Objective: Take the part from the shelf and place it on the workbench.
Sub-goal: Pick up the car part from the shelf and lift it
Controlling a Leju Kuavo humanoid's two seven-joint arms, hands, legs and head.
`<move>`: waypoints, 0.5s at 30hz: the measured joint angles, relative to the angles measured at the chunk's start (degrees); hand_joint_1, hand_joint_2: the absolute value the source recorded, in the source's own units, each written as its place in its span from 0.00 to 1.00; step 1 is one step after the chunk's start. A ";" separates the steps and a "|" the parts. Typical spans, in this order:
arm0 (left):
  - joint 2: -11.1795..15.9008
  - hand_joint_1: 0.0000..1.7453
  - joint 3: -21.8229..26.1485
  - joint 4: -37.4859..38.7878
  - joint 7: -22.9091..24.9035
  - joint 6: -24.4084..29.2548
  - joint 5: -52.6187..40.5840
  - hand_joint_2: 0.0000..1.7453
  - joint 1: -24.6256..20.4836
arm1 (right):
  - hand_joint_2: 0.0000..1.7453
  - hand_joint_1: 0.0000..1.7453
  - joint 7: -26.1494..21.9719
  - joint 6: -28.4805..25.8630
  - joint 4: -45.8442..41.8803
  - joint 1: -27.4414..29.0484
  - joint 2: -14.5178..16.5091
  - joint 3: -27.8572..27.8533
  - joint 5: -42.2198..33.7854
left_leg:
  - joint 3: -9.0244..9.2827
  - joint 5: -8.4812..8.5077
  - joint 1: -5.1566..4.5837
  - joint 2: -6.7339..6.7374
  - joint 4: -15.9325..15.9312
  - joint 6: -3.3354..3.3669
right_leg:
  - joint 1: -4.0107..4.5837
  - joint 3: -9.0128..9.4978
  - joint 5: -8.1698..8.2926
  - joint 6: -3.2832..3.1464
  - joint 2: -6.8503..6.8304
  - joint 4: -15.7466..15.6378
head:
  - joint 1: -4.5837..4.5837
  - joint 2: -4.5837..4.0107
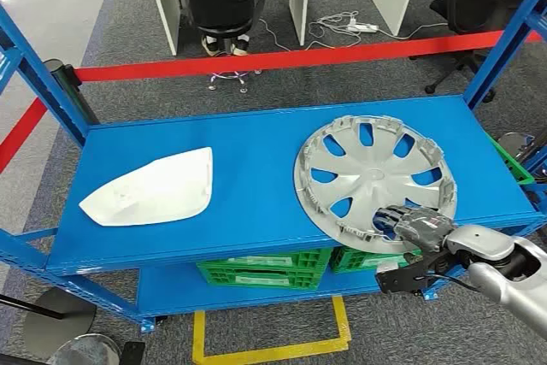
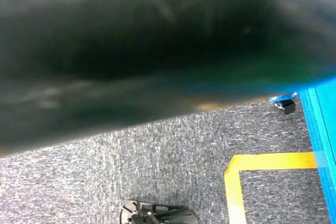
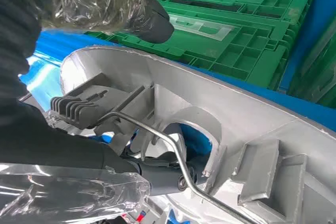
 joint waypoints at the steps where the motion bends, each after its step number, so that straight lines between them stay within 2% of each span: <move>1: 0.00 0.00 0.01 0.00 0.00 0.00 0.00 0.00 0.01 | 1.00 0.00 0.00 0.00 0.02 -0.01 0.02 0.02 0.00 | 0.00 0.00 0.00 0.00 0.00 0.00 | 0.00 0.00 0.00 0.00 0.00 0.00 | 0.00 0.00; 15: 0.00 0.00 0.15 0.00 -0.01 -0.01 -0.02 0.00 0.07 | 1.00 0.00 0.15 -0.80 0.56 0.02 0.49 0.24 0.42 | 0.06 0.08 0.00 0.00 0.00 -0.01 | 0.00 0.04 0.08 0.00 0.02 0.00 | 0.00 0.00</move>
